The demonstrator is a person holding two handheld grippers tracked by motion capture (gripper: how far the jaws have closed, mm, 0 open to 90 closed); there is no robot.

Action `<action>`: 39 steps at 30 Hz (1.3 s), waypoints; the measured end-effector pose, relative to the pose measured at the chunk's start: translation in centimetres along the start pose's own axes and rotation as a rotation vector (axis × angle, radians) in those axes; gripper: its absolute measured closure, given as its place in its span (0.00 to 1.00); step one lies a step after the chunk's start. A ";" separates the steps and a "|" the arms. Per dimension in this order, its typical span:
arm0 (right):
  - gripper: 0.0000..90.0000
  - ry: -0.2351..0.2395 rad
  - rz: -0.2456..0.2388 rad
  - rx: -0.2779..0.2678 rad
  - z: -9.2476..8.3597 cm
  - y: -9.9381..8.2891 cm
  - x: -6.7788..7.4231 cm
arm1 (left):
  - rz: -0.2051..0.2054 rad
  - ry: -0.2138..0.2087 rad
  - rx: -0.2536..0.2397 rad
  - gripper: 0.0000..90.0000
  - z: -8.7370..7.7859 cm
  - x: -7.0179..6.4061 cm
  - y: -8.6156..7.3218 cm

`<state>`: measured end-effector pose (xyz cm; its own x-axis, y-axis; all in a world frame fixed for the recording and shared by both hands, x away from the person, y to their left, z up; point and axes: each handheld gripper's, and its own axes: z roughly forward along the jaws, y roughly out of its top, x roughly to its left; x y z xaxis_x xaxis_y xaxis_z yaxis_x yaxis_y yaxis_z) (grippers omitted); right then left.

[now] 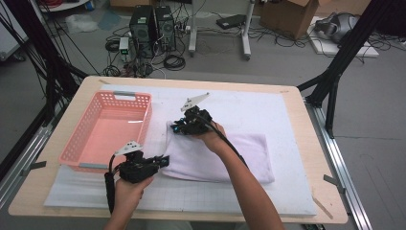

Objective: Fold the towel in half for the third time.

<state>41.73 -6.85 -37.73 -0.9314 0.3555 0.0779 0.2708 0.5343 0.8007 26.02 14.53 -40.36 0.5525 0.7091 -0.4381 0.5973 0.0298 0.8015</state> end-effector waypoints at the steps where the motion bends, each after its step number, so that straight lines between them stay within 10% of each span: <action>1: 0.87 0.003 0.009 -0.015 -0.4 0.1 0.0 | 0.001 -0.008 -0.006 0.90 0.0 -0.1 0.1; 12: 0.87 -0.037 0.029 -0.081 -5.8 -1.4 -1.0 | 0.039 -0.107 -0.002 0.90 3.3 -3.3 1.6; 28: 0.86 -0.155 0.148 -0.105 -11.4 -7.5 -4.3 | 0.139 -0.140 0.117 0.89 11.4 -8.2 3.1; 39: 0.87 -0.209 0.199 -0.089 -13.9 -12.0 -6.2 | 0.258 -0.139 0.109 0.75 14.5 -10.4 2.2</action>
<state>40.89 -26.17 -39.56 -0.7896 0.6015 0.1215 0.4116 0.3724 0.8318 30.01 -3.02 -39.89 0.7636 0.5801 -0.2835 0.4817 -0.2194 0.8484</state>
